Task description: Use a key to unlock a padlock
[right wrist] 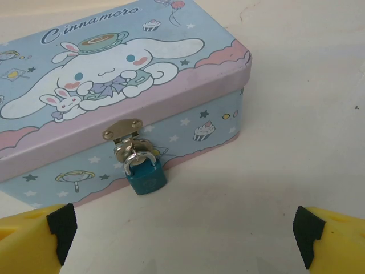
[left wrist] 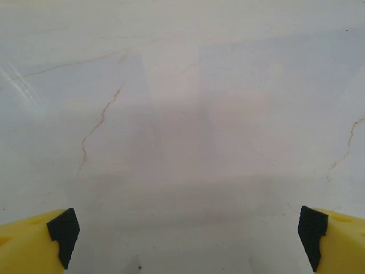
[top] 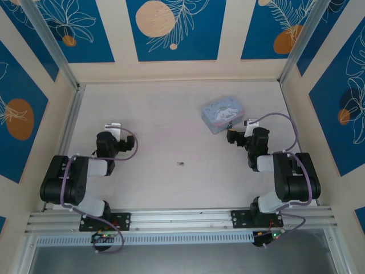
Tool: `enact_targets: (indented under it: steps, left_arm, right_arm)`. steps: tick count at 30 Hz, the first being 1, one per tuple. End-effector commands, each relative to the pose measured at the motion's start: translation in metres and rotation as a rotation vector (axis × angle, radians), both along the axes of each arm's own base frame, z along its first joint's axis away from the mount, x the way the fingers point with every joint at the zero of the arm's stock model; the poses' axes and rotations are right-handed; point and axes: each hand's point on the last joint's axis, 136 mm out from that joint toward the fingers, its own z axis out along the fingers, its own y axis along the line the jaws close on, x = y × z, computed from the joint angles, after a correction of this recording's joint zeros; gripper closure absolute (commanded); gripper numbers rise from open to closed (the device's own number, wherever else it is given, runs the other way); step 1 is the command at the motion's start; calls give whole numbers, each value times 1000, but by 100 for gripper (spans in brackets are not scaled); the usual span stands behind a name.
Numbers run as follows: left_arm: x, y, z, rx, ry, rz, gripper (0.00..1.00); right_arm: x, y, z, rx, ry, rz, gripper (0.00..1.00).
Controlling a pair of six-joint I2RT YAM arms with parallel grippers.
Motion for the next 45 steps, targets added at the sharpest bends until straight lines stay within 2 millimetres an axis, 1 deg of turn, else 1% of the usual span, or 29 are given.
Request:
enact_targets:
  steps: [1, 10, 13, 14, 16, 17, 20, 22, 24, 26, 27, 28, 31, 33, 35, 36, 39, 41, 43, 45]
  left_arm:
    - [13, -1, 16, 3, -60, -19, 0]
    - [14, -1, 16, 2, -58, -19, 0]
    - [13, -4, 18, 0, -58, -36, 0]
    - [14, -5, 19, 1, -54, -44, 0]
    - [16, -7, 24, 3, -31, -58, 0]
    - [18, -7, 28, 4, -16, -59, 0]
    - [21, -9, 38, 7, 21, -64, 0]
    - [19, -6, 48, 9, 18, -46, 0]
    - [17, -3, 60, -2, 19, -21, 0]
    - [16, 3, 75, -16, 34, 23, 0]
    - [15, 9, 81, -32, 64, 72, 0]
    - [14, 13, 87, -47, 101, 110, 0]
    - [11, 21, 100, -122, 208, 220, 0]
    - [8, 21, 104, -169, 305, 268, 0]
    - [5, 17, 106, -227, 384, 306, 0]
    - [4, 13, 107, -269, 407, 314, 0]
    - [4, -12, 116, -395, 407, 253, 0]
    - [1, -25, 124, -455, 400, 227, 0]
    - [-4, -36, 129, -487, 404, 212, 0]
    - [-11, -45, 131, -513, 435, 213, 0]
  right_arm:
    - [12, 5, 18, 13, -71, 17, 1]
    - [13, 6, 17, 15, -67, 18, 1]
    - [13, 5, 19, 16, -73, 18, 1]
    - [13, 1, 22, 9, -79, -14, 1]
    - [16, -15, 32, 0, -43, -123, 1]
    - [19, -20, 41, 1, -28, -152, 1]
    - [15, -25, 58, 13, 10, -188, 1]
    - [9, -27, 80, 45, 0, -210, 1]
    - [3, -32, 98, 114, 31, -257, 1]
    - [-6, -43, 113, 216, 121, -363, 1]
    - [-11, -51, 118, 269, 183, -441, 1]
    - [-10, -53, 123, 310, 230, -453, 1]
    - [4, -46, 139, 351, 333, -368, 1]
    - [19, -40, 144, 372, 376, -308, 0]
    - [36, -34, 145, 436, 436, -263, 3]
    - [45, -32, 143, 480, 482, -246, 7]
    - [69, -24, 132, 586, 603, -206, 15]
    - [84, -22, 124, 626, 658, -205, 16]
    - [98, -21, 111, 657, 709, -216, 17]
    - [109, -21, 102, 684, 736, -225, 17]
